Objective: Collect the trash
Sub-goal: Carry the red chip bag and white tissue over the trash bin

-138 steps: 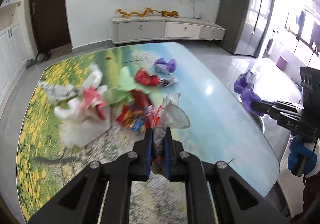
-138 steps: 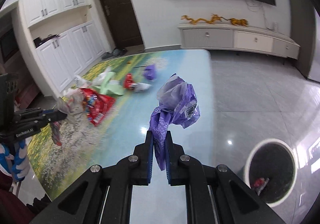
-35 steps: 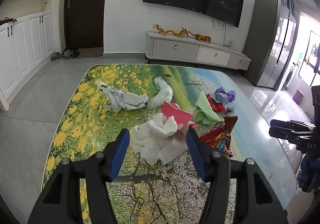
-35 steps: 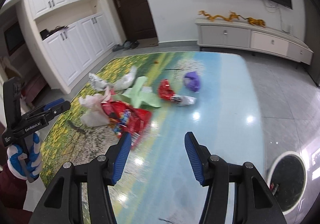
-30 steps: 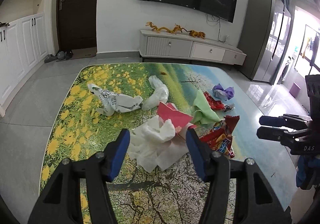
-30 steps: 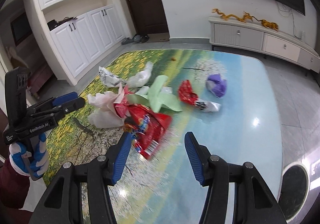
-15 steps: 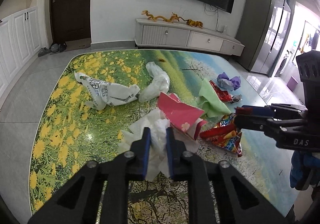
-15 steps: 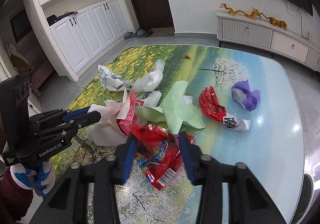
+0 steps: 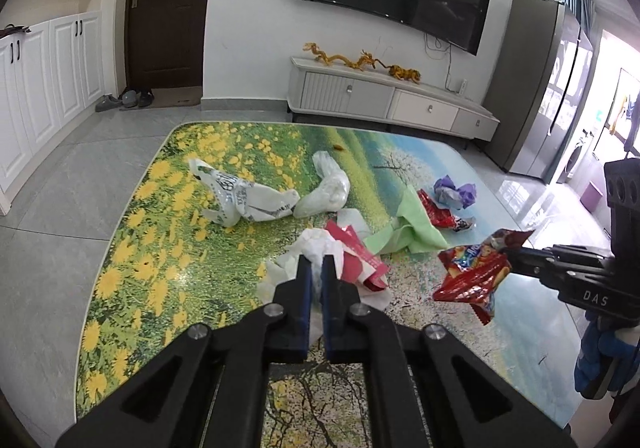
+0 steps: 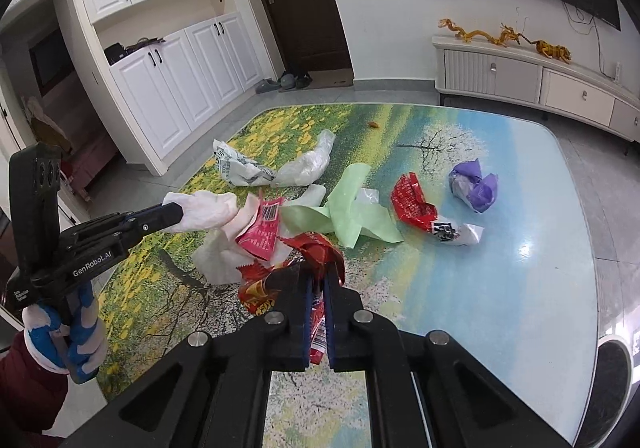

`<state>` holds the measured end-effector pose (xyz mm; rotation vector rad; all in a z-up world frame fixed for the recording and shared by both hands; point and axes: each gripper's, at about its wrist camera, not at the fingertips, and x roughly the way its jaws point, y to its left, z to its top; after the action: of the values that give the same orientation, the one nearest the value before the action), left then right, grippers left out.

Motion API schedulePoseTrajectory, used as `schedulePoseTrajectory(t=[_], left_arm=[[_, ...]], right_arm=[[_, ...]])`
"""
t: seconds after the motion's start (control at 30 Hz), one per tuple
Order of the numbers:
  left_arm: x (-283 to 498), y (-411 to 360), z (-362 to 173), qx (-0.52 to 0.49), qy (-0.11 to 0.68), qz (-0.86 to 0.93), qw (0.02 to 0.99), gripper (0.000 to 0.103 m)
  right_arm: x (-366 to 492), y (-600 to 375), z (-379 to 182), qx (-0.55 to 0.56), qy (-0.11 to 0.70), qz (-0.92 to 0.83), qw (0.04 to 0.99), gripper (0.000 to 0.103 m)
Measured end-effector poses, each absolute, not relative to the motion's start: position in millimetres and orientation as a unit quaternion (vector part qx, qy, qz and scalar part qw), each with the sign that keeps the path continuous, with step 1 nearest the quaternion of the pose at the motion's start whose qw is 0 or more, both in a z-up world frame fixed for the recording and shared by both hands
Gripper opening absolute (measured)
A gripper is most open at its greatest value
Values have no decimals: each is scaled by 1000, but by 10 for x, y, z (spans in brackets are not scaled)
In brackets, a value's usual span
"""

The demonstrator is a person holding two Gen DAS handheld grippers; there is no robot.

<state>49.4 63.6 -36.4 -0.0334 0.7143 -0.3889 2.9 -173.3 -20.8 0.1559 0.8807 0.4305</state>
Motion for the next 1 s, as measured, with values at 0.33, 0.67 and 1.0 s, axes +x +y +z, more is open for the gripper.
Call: schedulePoseTrajectory(t=[0.33, 0.67, 1.0], left_arm=[[228, 399, -88, 1, 324, -190, 927, 4], [76, -494, 72, 48, 325, -256, 909, 4], [-48, -2223, 35, 144, 333, -378, 852, 4]], right_arm=[[-234, -2154, -67, 106, 389, 177, 898, 6], [-567, -3051, -73, 147, 356, 111, 916, 6], [-1127, -4472, -261, 186, 340, -32, 921, 6]])
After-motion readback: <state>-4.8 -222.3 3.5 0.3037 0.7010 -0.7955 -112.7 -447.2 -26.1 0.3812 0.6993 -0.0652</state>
